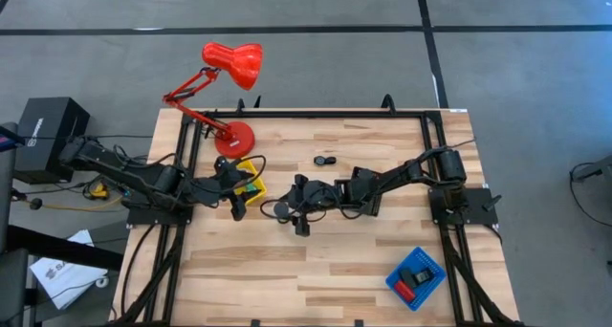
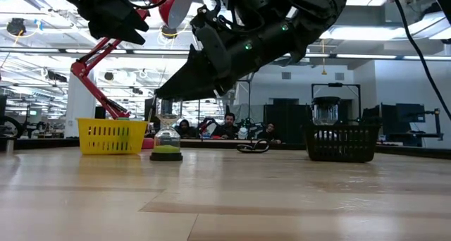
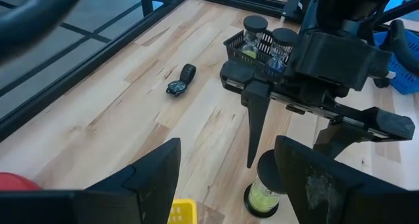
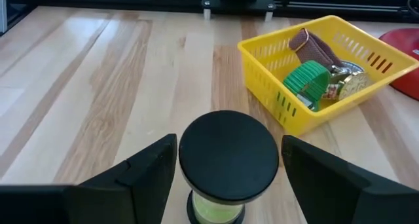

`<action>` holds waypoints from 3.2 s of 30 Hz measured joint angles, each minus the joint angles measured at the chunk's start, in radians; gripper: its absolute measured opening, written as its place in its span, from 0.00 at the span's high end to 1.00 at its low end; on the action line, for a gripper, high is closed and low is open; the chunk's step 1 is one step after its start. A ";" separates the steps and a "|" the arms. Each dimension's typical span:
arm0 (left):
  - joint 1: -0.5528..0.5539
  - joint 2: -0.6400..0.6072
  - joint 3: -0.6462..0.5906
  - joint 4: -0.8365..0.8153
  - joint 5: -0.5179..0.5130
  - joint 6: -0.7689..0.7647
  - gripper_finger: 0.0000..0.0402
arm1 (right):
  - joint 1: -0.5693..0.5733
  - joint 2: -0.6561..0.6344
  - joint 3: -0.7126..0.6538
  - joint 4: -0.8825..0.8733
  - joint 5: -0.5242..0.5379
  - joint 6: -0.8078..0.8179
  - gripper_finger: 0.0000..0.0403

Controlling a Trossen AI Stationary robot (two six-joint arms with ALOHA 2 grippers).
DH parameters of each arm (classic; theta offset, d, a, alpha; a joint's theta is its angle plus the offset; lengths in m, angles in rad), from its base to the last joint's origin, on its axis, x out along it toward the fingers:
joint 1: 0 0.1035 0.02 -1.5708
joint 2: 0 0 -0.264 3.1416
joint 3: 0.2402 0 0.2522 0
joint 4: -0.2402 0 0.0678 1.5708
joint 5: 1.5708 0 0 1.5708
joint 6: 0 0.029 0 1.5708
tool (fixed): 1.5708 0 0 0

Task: Pick & Place Office items
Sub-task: Put the green hourglass into the black bin

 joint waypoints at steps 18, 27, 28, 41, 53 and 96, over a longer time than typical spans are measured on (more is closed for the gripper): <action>0.000 0.000 0.000 0.000 0.000 0.000 0.40 | -0.005 -0.001 0.000 -0.004 0.000 0.000 0.46; 0.000 0.000 0.000 0.000 0.000 0.000 0.40 | -0.003 -0.005 0.002 -0.037 0.000 0.000 0.43; 0.000 0.000 0.000 0.000 0.000 0.000 0.40 | -0.002 -0.005 0.002 -0.039 0.000 0.000 0.43; 0.000 0.000 0.000 -0.001 0.000 0.000 0.40 | 0.011 -0.056 0.000 -0.148 0.000 0.031 0.44; 0.000 0.000 0.000 -0.001 0.000 0.000 0.40 | 0.031 -0.075 0.003 -0.233 0.009 0.086 0.46; 0.000 0.000 0.000 0.000 0.001 -0.003 0.40 | 0.302 -0.594 -0.002 -1.235 0.365 0.495 0.47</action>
